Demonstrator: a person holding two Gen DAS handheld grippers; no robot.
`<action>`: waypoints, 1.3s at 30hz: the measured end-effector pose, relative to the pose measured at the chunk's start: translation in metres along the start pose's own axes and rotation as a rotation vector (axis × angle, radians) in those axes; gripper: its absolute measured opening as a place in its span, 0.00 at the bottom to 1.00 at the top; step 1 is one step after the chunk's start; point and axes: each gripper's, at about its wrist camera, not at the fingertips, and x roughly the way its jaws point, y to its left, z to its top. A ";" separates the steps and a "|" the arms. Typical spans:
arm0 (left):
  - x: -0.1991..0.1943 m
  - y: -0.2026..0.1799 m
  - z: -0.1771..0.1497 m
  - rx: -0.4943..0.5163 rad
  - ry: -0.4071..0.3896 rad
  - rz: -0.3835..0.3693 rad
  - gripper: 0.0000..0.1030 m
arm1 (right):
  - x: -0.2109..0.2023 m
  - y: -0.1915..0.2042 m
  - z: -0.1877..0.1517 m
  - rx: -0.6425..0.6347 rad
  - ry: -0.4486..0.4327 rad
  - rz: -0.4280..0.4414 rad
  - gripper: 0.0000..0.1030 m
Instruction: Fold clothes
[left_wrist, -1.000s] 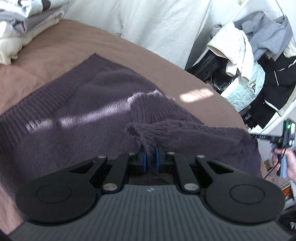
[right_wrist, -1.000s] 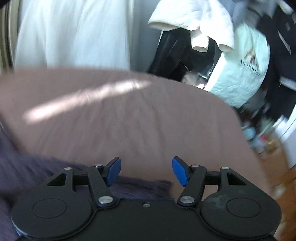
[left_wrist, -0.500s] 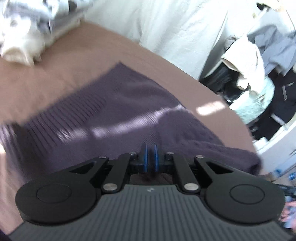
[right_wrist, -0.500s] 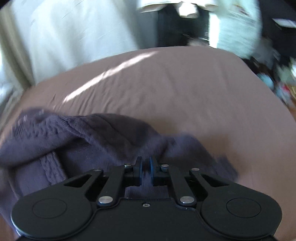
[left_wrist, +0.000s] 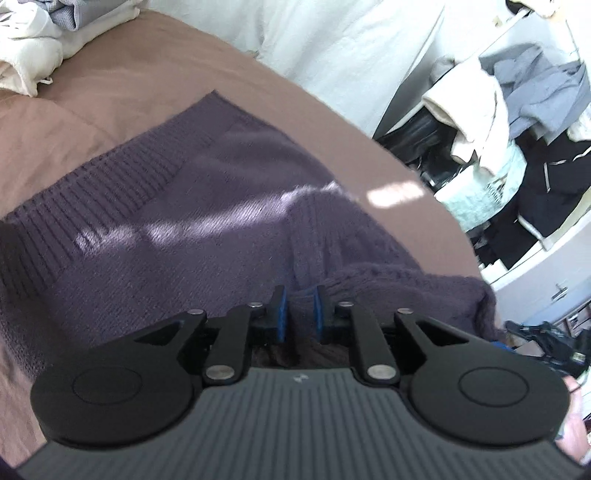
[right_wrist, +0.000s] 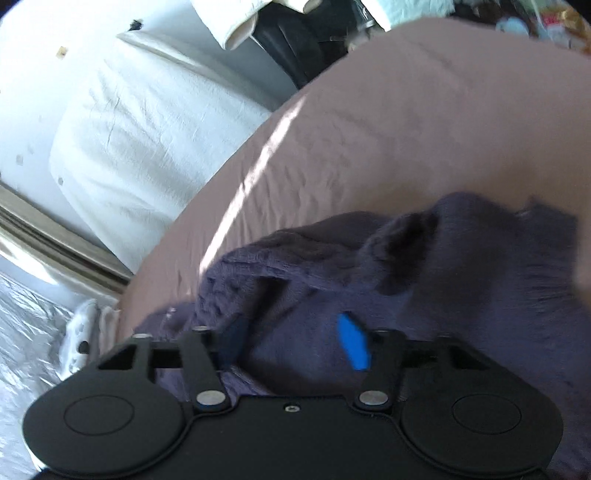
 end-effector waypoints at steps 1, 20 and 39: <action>0.002 -0.003 -0.002 0.015 0.005 -0.005 0.13 | 0.008 0.002 0.004 0.009 0.018 -0.004 0.63; 0.026 -0.038 -0.017 0.207 0.026 0.001 0.50 | 0.032 -0.048 0.026 0.638 -0.153 -0.005 0.78; 0.004 -0.071 -0.027 0.409 -0.089 0.094 0.03 | -0.044 -0.016 -0.053 -0.089 -0.223 -0.314 0.13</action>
